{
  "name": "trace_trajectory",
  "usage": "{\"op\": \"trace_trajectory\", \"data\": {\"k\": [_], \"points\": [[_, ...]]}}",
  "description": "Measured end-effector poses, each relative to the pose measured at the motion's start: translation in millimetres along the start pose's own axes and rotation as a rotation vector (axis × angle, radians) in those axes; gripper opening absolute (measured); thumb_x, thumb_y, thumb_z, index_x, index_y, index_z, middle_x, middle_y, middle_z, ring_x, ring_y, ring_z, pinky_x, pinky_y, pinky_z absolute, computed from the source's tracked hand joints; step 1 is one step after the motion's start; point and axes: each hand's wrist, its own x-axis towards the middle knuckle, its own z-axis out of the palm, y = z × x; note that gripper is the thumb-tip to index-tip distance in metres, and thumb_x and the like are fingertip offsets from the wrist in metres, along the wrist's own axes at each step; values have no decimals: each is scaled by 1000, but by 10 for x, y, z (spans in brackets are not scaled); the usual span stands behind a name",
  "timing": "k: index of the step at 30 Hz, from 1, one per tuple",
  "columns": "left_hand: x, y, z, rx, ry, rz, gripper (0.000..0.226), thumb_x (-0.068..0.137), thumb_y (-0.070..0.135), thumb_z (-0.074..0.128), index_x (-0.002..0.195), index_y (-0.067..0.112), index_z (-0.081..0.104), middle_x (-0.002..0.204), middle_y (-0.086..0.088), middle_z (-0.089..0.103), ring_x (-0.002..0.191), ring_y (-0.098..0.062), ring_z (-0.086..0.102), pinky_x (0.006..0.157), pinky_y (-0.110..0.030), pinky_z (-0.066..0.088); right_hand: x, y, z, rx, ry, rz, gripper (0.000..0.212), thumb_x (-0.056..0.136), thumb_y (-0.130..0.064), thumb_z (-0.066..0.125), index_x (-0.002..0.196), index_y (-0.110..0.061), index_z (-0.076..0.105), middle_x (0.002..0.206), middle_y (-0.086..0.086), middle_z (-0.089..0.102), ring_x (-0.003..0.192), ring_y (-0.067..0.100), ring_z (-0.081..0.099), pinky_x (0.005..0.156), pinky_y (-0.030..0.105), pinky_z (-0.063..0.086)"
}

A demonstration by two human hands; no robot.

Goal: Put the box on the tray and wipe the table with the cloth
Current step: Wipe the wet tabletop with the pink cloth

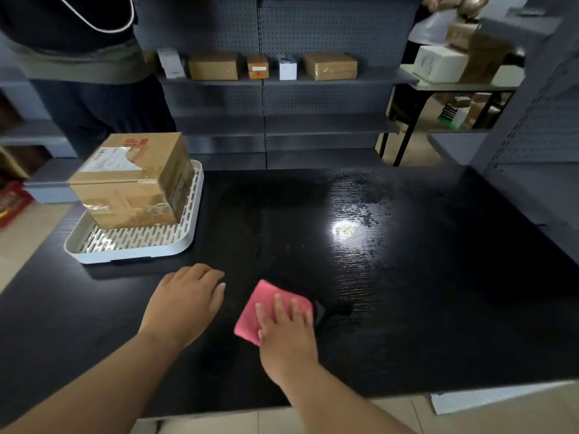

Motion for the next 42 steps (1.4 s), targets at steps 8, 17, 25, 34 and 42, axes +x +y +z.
{"op": "trace_trajectory", "data": {"k": [8, 17, 25, 34, 42], "points": [[10, -96, 26, -22, -18, 23, 27, 90, 31, 52, 111, 20, 66, 105, 0, 66, 95, -22, 63, 83, -38, 48, 369, 1522, -86, -53, 128, 239, 73, 80, -43, -5, 146, -31, 23, 158, 4, 20, 144, 29, 19, 112, 49, 24], [319, -317, 179, 5, -58, -22, 26, 89, 31, 55, 110, 21, 66, 105, 2, 67, 95, -19, 64, 83, -38, 49, 496, 276, -116, 77, 89, 117, 58, 96, -25, 19, 150, -26, -2, 160, 12, -5, 146, 36, 1, 117, 52, 5], [895, -451, 420, -20, -83, -88, 24, 87, 31, 57, 108, 22, 67, 103, 4, 68, 94, -18, 64, 82, -36, 50, 1620, 173, -695, 11, 14, -75, 52, 101, -37, 22, 148, -39, 0, 160, 2, -7, 146, 35, -3, 117, 49, 0], [1534, -734, 532, -50, -31, -123, 41, 85, 39, 34, 98, 25, 70, 93, 10, 68, 83, -11, 66, 73, -32, 53, 3209, 366, -1381, 16, -28, 149, 59, 99, -33, 28, 149, -34, -3, 160, 6, -8, 145, 40, -1, 117, 55, 4], [1696, -807, 612, -59, -42, -120, 37, 82, 36, 38, 92, 24, 72, 87, 8, 68, 76, -12, 66, 66, -29, 53, 3215, -343, -1228, -97, -4, -257, 60, 100, -33, 32, 147, -40, -4, 160, 3, -9, 145, 38, -6, 116, 55, -3]]}}
